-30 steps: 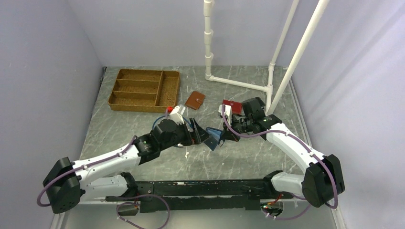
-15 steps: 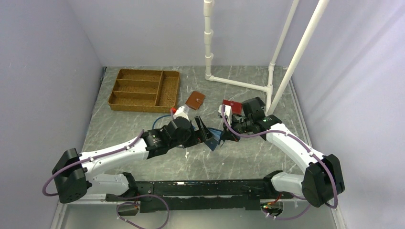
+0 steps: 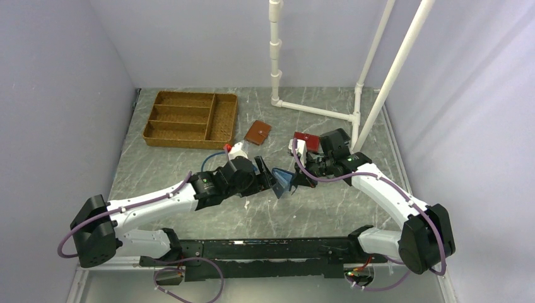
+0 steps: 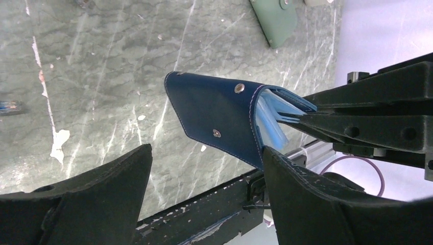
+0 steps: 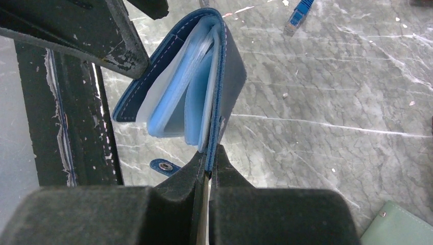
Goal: Take the credit cards out of the card holder
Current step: Open the card holder at the center of the board.
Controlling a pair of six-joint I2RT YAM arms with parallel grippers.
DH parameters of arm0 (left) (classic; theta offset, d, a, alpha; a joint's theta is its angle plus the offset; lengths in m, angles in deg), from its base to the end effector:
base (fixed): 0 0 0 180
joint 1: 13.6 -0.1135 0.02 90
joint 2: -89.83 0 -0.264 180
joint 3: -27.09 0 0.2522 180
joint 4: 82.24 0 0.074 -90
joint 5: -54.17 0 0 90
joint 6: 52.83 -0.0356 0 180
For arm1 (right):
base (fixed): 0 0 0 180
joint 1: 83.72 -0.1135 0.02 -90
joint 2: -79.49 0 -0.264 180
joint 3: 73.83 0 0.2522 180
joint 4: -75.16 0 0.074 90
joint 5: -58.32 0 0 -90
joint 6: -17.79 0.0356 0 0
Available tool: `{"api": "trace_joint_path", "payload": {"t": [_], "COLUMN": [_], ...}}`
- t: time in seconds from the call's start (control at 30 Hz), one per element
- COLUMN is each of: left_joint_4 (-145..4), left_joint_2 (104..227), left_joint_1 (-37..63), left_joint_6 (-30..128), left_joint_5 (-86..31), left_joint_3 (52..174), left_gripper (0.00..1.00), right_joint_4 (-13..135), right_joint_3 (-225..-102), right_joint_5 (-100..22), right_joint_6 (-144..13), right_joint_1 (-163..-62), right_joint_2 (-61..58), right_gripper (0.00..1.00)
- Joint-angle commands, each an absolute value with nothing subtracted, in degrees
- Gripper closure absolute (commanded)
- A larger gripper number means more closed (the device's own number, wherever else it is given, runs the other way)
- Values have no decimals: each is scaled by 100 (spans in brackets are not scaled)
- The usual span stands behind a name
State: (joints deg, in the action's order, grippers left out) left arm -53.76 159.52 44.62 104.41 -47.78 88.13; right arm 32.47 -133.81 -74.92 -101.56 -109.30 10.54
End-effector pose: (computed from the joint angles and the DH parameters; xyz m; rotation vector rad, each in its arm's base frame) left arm 0.1455 -0.2209 0.2575 -0.3107 2.3639 -0.9380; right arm 0.2026 0.1240 0.2422 -1.3489 1.9044 0.8893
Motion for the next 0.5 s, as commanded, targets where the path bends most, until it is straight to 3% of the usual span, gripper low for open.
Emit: {"api": "trace_joint_path", "payload": {"t": [0.0,0.33,0.47], "left_joint_4": [-5058,-4624,-5105], "left_joint_2": [15909,16163,16204], "left_joint_1": [4498,4494,4494], "left_joint_6": [10457,9991,9236], "left_joint_5": [-5227,-5614,-5348], "left_joint_3": [8978,9103,8938], "left_gripper": [19,34,43], "right_joint_4": [3451,3304,3203], "right_joint_3": [-13441,-13457,-13478], "right_joint_5": [-7610,-7866,-8074], "right_joint_6": [-10178,-10308,-10366], "right_joint_1": [-10912,-10920,-10929], "right_joint_2": [1092,1067,999], "right_gripper": [100,100,100]}}
